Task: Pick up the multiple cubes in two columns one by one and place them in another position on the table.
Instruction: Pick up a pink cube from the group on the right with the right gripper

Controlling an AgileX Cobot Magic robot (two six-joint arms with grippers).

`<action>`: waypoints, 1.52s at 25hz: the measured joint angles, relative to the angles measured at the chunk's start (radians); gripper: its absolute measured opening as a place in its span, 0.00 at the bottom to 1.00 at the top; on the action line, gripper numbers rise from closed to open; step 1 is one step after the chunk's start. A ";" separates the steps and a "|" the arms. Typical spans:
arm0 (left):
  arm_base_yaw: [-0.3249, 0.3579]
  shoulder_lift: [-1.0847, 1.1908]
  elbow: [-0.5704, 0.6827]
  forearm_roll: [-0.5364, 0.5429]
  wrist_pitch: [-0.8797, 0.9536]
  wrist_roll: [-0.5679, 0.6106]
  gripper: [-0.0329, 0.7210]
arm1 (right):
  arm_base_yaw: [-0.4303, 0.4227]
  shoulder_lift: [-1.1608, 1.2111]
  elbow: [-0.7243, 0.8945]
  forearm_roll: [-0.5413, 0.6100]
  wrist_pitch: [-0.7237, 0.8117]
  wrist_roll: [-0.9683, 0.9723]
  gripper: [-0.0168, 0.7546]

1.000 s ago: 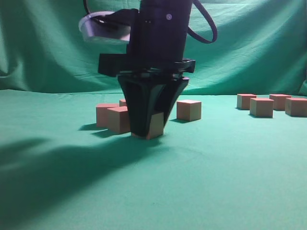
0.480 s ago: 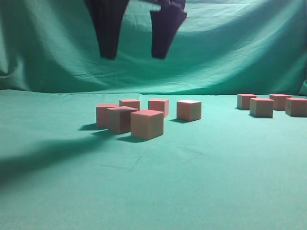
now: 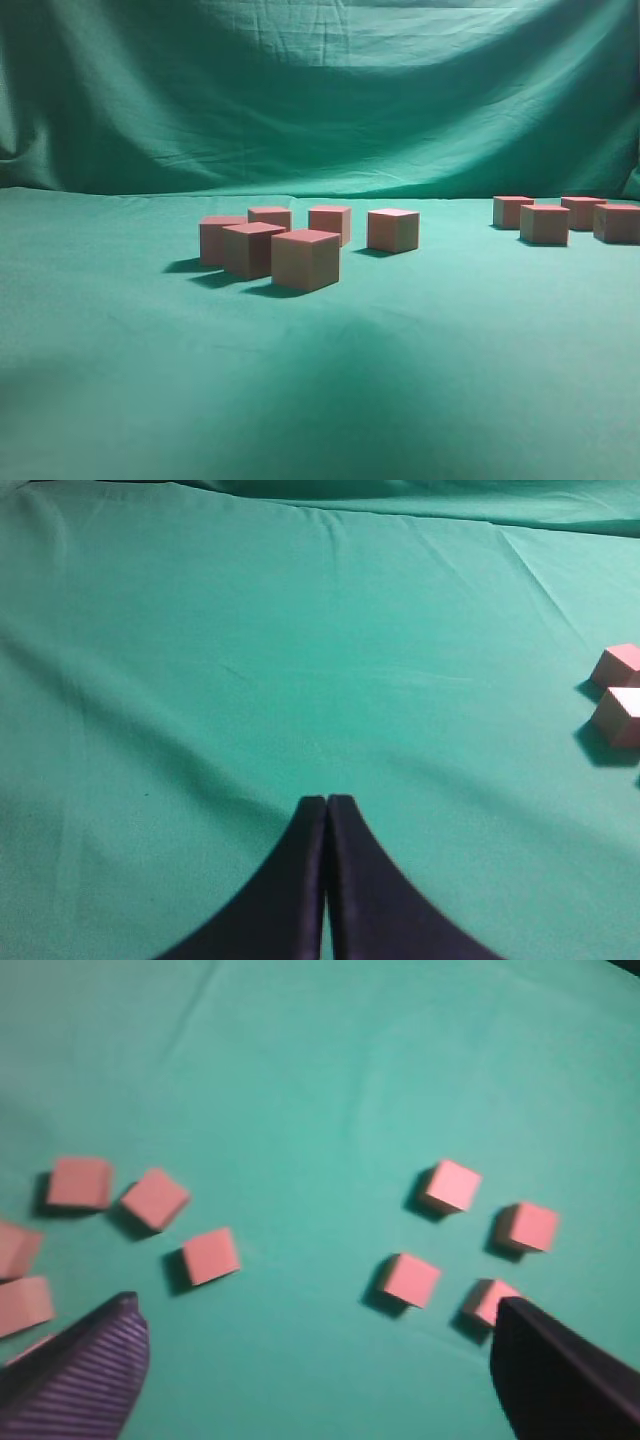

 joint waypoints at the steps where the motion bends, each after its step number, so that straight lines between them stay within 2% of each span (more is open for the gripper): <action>1: 0.000 0.000 0.000 0.000 0.000 0.000 0.04 | -0.041 -0.002 0.002 0.008 0.000 0.010 0.86; 6: 0.000 0.000 0.000 0.000 0.000 0.000 0.04 | -0.227 0.039 0.109 0.072 0.000 0.033 0.86; 9: 0.000 0.000 0.000 0.000 0.000 0.000 0.04 | -0.283 0.100 0.178 0.109 -0.027 0.034 0.86; 10: 0.000 0.000 0.000 0.000 0.000 0.000 0.04 | -0.291 0.125 0.188 0.123 -0.051 0.034 0.80; 11: 0.000 0.000 0.000 0.000 0.000 0.000 0.04 | -0.293 0.149 0.188 0.132 -0.076 0.032 0.77; 13: 0.000 0.000 0.000 0.000 0.000 0.000 0.04 | -0.293 0.190 0.188 0.159 -0.124 0.028 0.78; 14: 0.000 0.000 0.000 0.000 0.000 0.000 0.04 | -0.293 0.211 0.188 0.183 -0.143 0.024 0.72; 18: 0.000 0.000 0.000 0.000 0.000 0.000 0.04 | -0.293 0.290 0.188 0.250 -0.203 -0.032 0.74; 25: 0.000 0.000 0.000 0.000 0.000 0.000 0.04 | -0.293 0.354 0.188 0.233 -0.285 -0.061 0.74; 38: 0.000 0.000 0.000 0.000 0.000 0.000 0.04 | -0.293 0.408 0.188 0.220 -0.297 -0.065 0.74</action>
